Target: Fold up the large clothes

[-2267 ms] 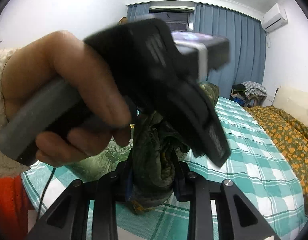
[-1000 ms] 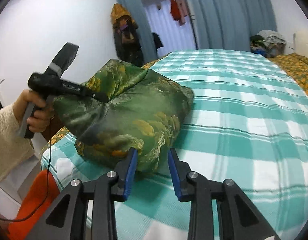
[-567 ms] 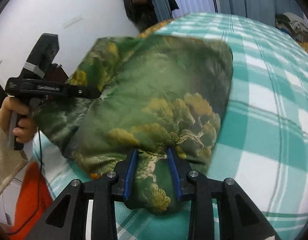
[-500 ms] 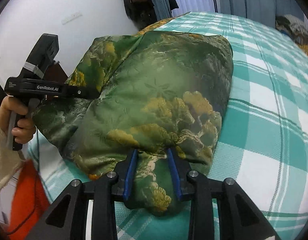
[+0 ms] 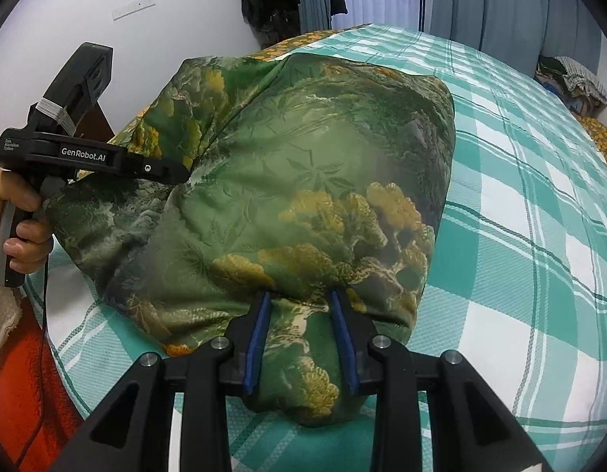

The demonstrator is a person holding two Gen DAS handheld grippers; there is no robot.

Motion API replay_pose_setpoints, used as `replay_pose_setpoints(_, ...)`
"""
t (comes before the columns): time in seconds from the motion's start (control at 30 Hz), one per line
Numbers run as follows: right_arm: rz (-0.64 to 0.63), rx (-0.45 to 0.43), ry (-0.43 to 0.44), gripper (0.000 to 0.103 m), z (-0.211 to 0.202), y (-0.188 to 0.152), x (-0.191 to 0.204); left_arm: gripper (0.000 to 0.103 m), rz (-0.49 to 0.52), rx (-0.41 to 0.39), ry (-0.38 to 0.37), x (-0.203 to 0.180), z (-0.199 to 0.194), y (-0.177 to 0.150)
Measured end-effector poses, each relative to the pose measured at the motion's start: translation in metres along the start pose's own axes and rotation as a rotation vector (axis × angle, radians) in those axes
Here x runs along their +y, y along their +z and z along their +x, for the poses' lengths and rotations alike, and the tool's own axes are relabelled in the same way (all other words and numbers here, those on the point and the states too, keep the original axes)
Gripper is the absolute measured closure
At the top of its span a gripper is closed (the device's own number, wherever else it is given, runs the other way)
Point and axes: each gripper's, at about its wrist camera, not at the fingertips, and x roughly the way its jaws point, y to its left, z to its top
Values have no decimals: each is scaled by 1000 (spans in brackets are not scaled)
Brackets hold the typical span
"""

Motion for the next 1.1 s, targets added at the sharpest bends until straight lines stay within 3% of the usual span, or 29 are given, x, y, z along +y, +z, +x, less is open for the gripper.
replay_pose_setpoints(0.3,17,28,28,71,-4,10,-4,55,-21,-15,-7,5,-1,-4)
replay_pose_setpoints(0.43,87,44,112,71,-15,44,-23,55,-49,-29,-42,15,-1,-7)
replay_pose_setpoints(0.6,166,-27,86,71,-5,104,-50,55,-61,-37,-80,25,-3,-10)
replay_pose_setpoints(0.77,193,133,68,71,68,110,-63,56,-83,-43,-104,34,-1,-11)
replay_pose_setpoints(0.87,171,156,70,71,76,111,-64,56,-95,-52,-124,40,-2,-13)
replay_pose_setpoints(0.97,198,235,81,70,77,131,-69,56,-102,-59,-140,49,-6,-17)
replay_pose_setpoints(1.1,228,177,139,68,74,183,-61,56,-110,-69,-159,58,-9,-21)
